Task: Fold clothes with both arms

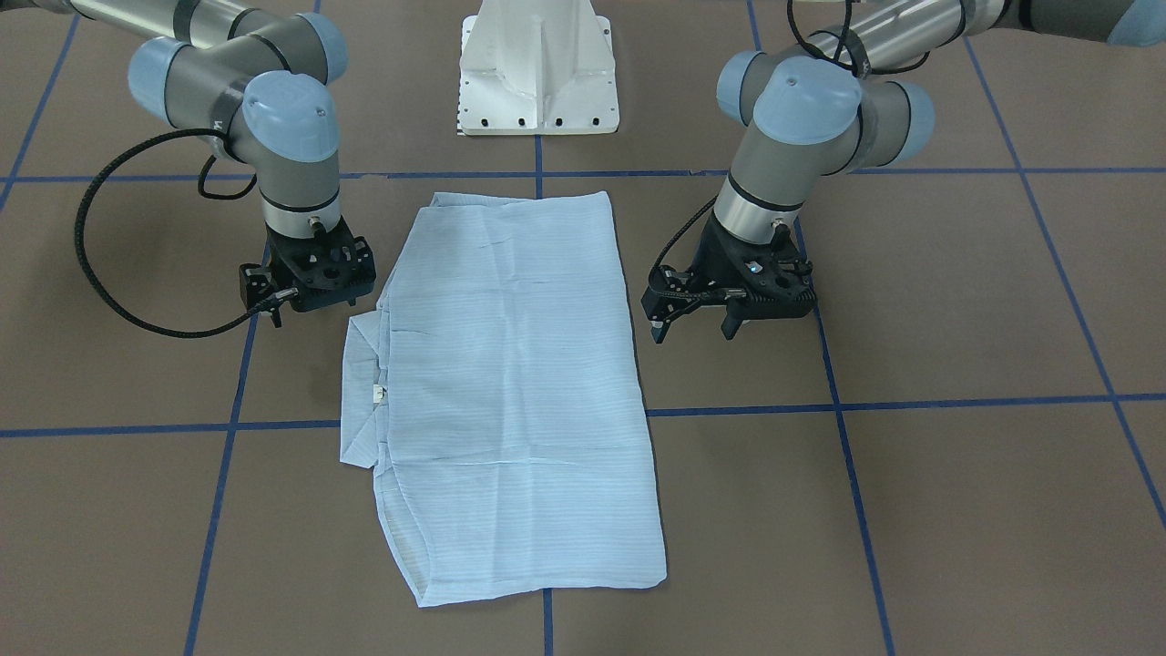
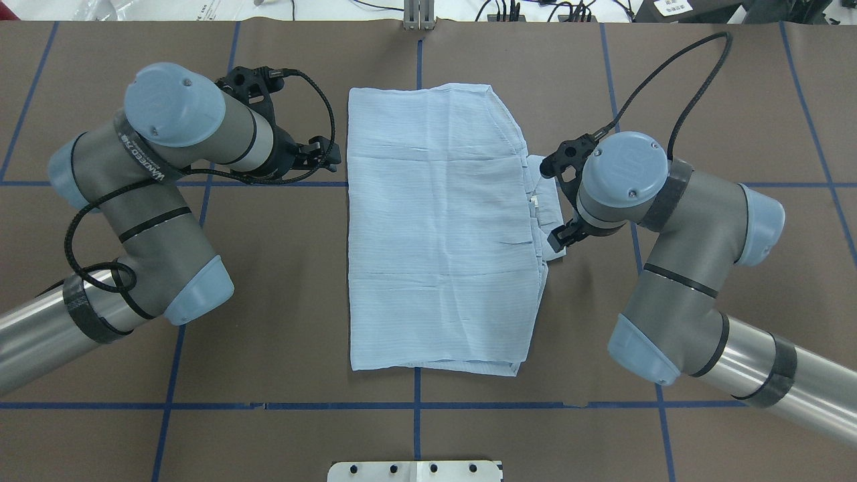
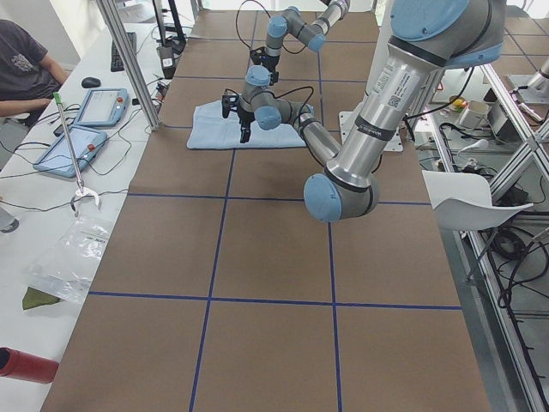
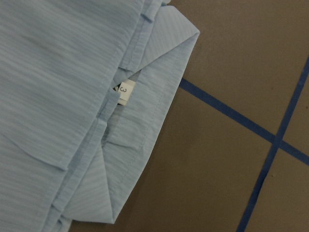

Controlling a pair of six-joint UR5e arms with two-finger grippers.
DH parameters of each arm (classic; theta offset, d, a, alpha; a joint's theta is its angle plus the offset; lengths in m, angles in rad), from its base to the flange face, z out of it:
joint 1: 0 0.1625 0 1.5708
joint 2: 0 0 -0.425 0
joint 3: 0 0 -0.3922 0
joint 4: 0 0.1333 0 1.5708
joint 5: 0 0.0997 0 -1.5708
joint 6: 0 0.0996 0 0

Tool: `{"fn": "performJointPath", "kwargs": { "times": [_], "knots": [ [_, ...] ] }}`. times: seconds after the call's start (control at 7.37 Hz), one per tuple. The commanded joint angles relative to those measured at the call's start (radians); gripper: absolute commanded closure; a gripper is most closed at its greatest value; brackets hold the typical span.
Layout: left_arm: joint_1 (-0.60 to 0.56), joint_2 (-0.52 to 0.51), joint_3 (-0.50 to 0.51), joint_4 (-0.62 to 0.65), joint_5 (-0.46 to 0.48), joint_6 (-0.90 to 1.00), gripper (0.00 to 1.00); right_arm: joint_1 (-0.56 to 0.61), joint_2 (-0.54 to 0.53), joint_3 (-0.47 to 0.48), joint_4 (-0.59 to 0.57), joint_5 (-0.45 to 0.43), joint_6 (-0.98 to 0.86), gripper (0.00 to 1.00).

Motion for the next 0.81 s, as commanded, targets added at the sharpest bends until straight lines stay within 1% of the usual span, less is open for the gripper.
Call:
{"fn": "performJointPath", "kwargs": {
  "times": [0.0,0.14,0.27,0.54,0.68],
  "knots": [
    [0.000,0.003,0.000,0.000,0.000,0.007,0.00,0.015,0.070,-0.010,-0.004,0.016,0.002,0.00],
    [0.001,0.004,-0.009,0.000,0.002,0.004,0.00,0.016,0.070,0.003,-0.004,0.077,0.007,0.00],
    [0.018,0.001,-0.029,0.003,-0.005,-0.025,0.00,0.022,0.055,0.050,-0.005,0.139,0.027,0.00],
    [0.162,0.004,-0.086,0.002,0.003,-0.245,0.00,0.024,0.025,0.117,-0.011,0.233,0.152,0.00],
    [0.225,0.015,-0.092,0.000,0.017,-0.332,0.00,0.024,0.020,0.129,-0.011,0.252,0.189,0.00]
  ]
}}
